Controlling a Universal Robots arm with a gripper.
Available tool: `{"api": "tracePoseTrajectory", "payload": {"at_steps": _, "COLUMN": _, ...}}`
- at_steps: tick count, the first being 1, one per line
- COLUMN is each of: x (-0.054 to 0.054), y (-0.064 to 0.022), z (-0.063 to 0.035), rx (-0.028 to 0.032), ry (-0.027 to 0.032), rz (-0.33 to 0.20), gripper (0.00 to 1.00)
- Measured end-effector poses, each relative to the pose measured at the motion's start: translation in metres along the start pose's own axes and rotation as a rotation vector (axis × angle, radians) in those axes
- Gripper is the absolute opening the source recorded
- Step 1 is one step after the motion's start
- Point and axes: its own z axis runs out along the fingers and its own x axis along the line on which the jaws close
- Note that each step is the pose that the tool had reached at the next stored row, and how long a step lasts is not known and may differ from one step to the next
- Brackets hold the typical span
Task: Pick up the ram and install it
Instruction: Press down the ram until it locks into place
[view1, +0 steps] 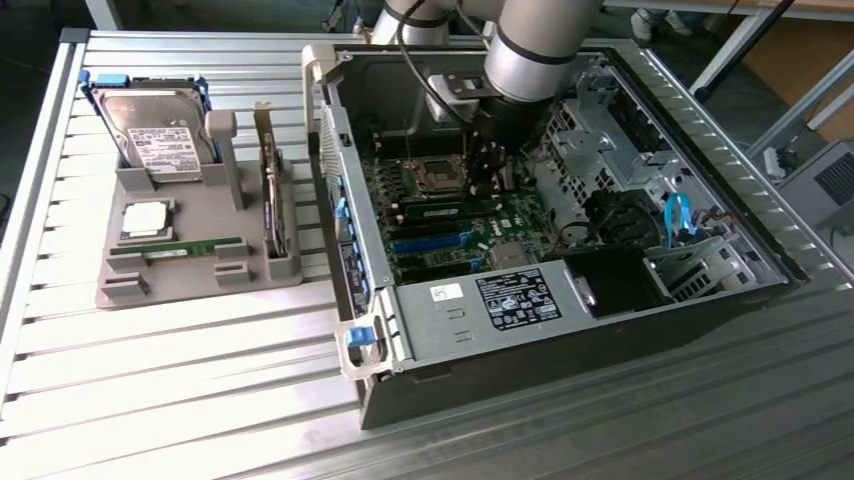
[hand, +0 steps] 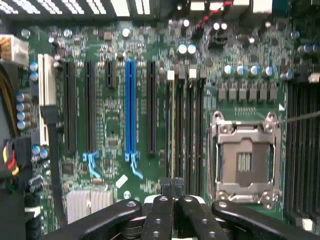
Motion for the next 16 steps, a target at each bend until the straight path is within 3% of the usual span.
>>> {"api": "tracePoseTrajectory", "payload": {"at_steps": 1, "x": 0.000, "y": 0.0135, "z": 0.0001, "rx": 0.0002, "ry": 0.0000, "rz": 0.000, "gripper": 0.09}}
{"api": "tracePoseTrajectory", "payload": {"at_steps": 3, "x": 0.000, "y": 0.0300, "z": 0.0003, "rx": 0.0006, "ry": 0.0000, "rz": 0.000, "gripper": 0.09}}
{"api": "tracePoseTrajectory", "payload": {"at_steps": 5, "x": 0.000, "y": 0.0549, "z": 0.0005, "rx": 0.0014, "ry": 0.0000, "rz": 0.000, "gripper": 0.09}}
{"api": "tracePoseTrajectory", "payload": {"at_steps": 8, "x": 0.000, "y": 0.0728, "z": 0.0040, "rx": 0.0014, "ry": -0.0002, "rz": 0.000, "gripper": 0.09}}
{"api": "tracePoseTrajectory", "payload": {"at_steps": 11, "x": 0.000, "y": 0.0745, "z": 0.0153, "rx": 0.0017, "ry": -0.0008, "rz": 0.000, "gripper": 0.09}}
{"api": "tracePoseTrajectory", "payload": {"at_steps": 12, "x": -0.001, "y": 0.0746, "z": 0.0017, "rx": 0.0025, "ry": -0.0007, "rz": 0.000, "gripper": 0.09}}
{"api": "tracePoseTrajectory", "payload": {"at_steps": 14, "x": -0.001, "y": 0.0717, "z": -0.0116, "rx": 0.0023, "ry": -0.0004, "rz": 0.000, "gripper": 0.09}}
{"api": "tracePoseTrajectory", "payload": {"at_steps": 15, "x": -0.001, "y": 0.0656, "z": -0.0121, "rx": 0.0023, "ry": -0.0005, "rz": 0.000, "gripper": 0.09}}
{"api": "tracePoseTrajectory", "payload": {"at_steps": 16, "x": -0.001, "y": 0.0525, "z": -0.0124, "rx": 0.0019, "ry": -0.0006, "rz": 0.000, "gripper": 0.09}}
